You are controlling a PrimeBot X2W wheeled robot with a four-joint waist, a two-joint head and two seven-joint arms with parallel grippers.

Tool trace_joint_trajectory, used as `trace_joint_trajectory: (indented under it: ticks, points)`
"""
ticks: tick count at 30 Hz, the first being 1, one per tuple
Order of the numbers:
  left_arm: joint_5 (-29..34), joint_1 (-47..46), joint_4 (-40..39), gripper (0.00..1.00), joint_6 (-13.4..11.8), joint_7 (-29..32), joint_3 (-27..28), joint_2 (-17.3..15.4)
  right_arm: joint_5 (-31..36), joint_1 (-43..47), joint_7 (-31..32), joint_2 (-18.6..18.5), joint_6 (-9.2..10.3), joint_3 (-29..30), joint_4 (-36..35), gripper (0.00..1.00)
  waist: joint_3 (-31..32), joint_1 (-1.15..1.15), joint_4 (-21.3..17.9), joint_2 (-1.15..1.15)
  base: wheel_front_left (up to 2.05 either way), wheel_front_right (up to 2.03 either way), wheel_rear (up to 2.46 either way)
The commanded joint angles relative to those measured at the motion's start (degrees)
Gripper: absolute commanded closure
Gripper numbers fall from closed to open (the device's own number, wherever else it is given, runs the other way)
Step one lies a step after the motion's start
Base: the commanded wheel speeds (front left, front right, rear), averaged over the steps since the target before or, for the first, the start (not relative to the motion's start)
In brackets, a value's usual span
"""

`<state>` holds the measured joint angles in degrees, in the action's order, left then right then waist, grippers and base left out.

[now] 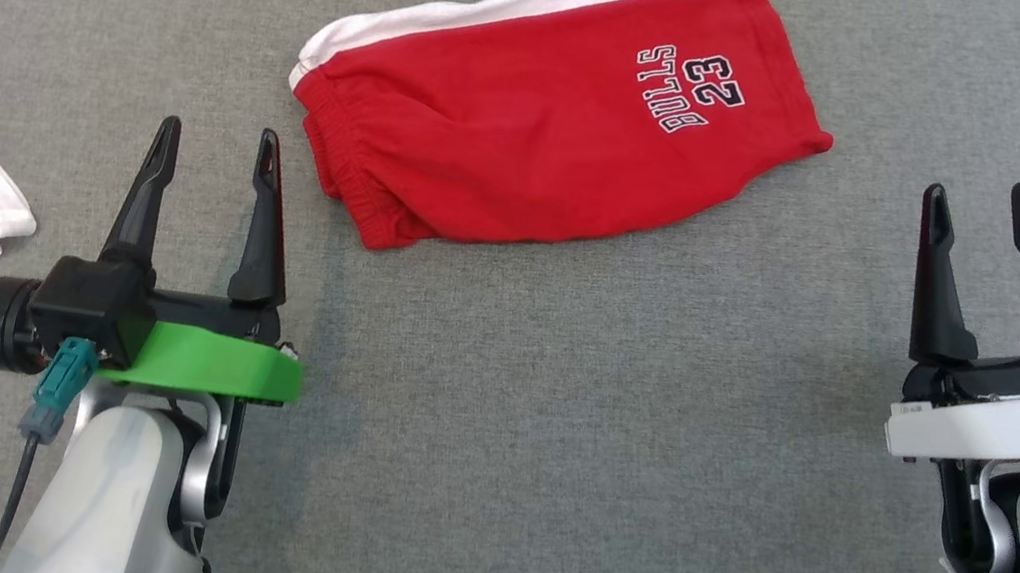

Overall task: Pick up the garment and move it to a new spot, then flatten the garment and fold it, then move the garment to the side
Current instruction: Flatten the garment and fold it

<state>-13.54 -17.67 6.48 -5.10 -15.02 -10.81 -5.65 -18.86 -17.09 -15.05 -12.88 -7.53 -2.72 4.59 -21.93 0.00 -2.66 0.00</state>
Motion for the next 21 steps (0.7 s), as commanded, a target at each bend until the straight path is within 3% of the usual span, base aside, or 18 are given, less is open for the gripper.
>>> trace_joint_trajectory:
  ticks: [1, 11, 21]
  points:
    - [0.33, -1.39, -0.46, 0.0, 0.1, -0.16, -0.13, 0.2, -0.68, -1.33, 0.07, -0.43, 0.08, 0.03, 0.49, 0.0, -2.23, 0.0, 1.46, 0.0, 0.0, 0.0, 0.0]
    - [0.79, -6.15, -2.19, 0.0, 0.59, -0.19, -2.56, 1.35, -2.45, -12.13, 2.27, -4.04, 0.08, -2.43, 8.01, 0.0, -9.35, 0.0, 5.76, 0.0, 0.0, 0.0, 0.0]
    - [0.88, -7.9, -2.38, 0.0, 0.97, -0.19, -3.48, 2.19, -5.42, -20.95, 6.8, -7.02, 0.08, -8.28, 22.53, 0.0, -11.07, 0.0, 7.94, 0.0, 0.0, 0.0, 0.0]
